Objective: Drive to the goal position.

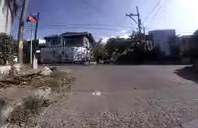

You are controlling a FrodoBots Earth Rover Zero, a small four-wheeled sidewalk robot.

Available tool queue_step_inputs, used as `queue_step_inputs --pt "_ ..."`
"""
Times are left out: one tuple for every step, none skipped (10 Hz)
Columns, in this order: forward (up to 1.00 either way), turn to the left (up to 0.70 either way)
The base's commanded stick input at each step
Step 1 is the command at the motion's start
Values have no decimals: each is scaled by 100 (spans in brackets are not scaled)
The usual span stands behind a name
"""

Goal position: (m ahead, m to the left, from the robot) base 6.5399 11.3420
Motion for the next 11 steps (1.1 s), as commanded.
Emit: queue_step_inputs --pt "70 -3" --pt "70 -3" --pt "70 -3" --pt "70 -3" --pt "70 -3" --pt "70 -3" --pt "70 -3" --pt "70 -3" --pt "70 -3" --pt "70 -3" --pt "70 -3"
